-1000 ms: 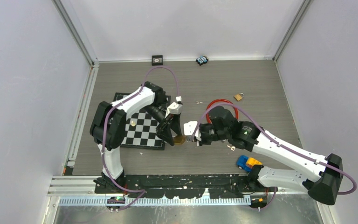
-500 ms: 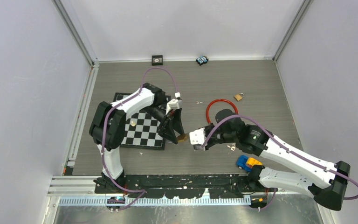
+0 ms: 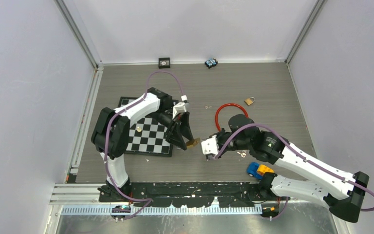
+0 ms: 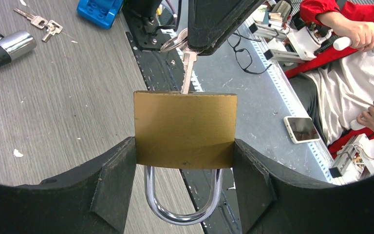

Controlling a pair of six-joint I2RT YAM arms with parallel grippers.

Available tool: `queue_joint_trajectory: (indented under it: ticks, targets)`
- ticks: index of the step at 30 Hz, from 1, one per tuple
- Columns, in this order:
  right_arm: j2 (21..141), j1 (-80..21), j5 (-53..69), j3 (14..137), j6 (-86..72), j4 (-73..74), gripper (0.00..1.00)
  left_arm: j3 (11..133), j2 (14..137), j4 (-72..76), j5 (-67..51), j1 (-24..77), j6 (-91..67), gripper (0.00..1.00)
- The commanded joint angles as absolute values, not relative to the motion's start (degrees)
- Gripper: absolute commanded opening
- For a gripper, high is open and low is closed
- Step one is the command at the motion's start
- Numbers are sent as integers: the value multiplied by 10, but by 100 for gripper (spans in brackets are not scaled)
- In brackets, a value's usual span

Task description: Unlock with the key

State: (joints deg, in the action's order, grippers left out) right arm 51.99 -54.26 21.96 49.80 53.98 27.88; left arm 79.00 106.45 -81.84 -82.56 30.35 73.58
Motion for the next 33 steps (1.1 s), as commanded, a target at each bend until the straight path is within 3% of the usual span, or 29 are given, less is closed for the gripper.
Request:
queue_joint_trajectory:
  ticks: [1, 8, 18, 33]
  targets:
    - [520, -539, 265, 502, 507, 262, 1, 787, 1025, -854, -908, 304, 788, 0]
    - [535, -539, 296, 515, 466, 261, 1, 783, 1023, -937, -889, 304, 929, 0]
    - [574, -557, 292, 548, 487, 283, 1, 768, 1012, -943, -892, 308, 954, 0]
    - [562, -563, 293, 591, 529, 336, 1, 696, 954, -758, -929, 304, 753, 0]
